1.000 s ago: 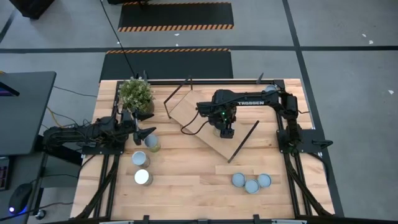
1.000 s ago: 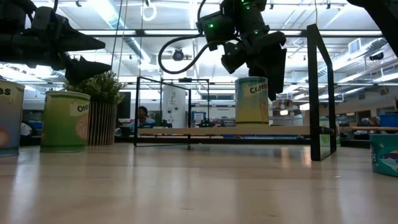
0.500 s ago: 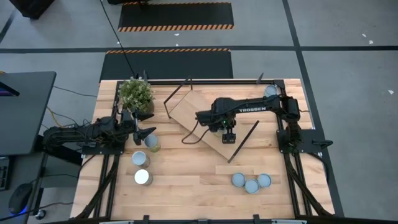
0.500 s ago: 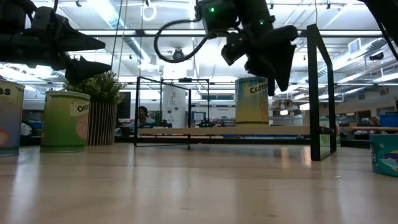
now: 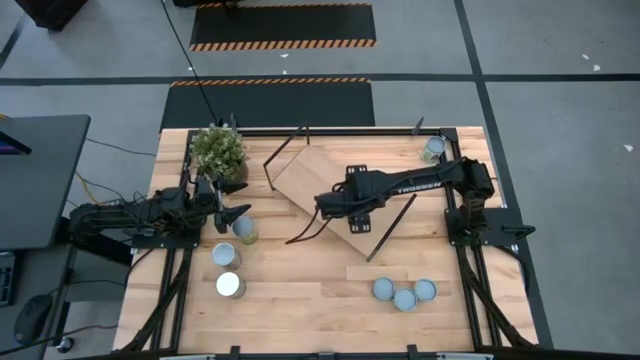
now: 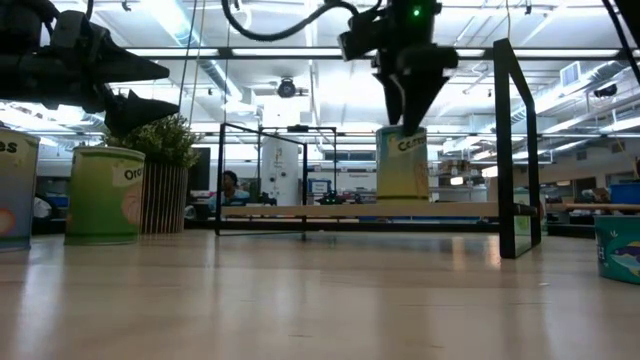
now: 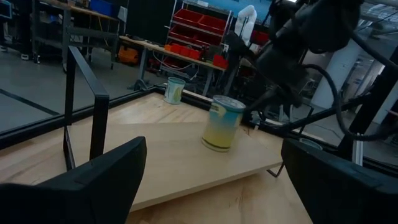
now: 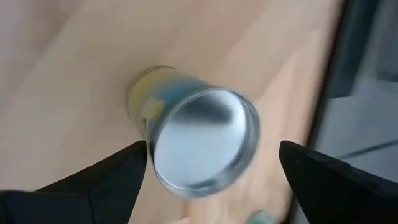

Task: Pick and place cans onto a shelf
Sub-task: Put the canned carrots on the shelf

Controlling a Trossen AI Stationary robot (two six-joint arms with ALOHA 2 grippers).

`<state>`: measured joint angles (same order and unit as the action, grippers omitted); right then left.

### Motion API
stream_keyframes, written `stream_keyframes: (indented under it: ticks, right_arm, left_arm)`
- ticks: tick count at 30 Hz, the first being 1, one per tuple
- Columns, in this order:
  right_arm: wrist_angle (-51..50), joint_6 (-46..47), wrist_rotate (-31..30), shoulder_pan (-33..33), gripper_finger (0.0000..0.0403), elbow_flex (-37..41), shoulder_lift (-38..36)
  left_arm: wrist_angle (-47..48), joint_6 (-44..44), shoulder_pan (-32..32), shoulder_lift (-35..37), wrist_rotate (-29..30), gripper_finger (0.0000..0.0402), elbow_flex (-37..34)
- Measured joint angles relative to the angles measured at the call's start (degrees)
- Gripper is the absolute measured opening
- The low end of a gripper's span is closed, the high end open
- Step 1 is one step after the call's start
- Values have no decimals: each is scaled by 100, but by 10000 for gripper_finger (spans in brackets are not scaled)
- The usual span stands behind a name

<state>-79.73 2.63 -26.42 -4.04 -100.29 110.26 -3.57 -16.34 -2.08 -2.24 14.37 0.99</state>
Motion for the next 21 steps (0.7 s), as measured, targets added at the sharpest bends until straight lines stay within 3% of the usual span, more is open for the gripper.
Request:
stream_keyframes:
  ticks: [3,12,21]
  right_arm:
    - [57,-175,-245,96,373,0,25]
    - [559,-714,-244,264,373,0,26]
    - [217,-666,-469,-237,373,0,-129]
  left_arm:
    - [0,0,1,0,0,378,0]
    - [2,9,0,0,0,378,0]
    - [24,0,1,0,-2,378,0]
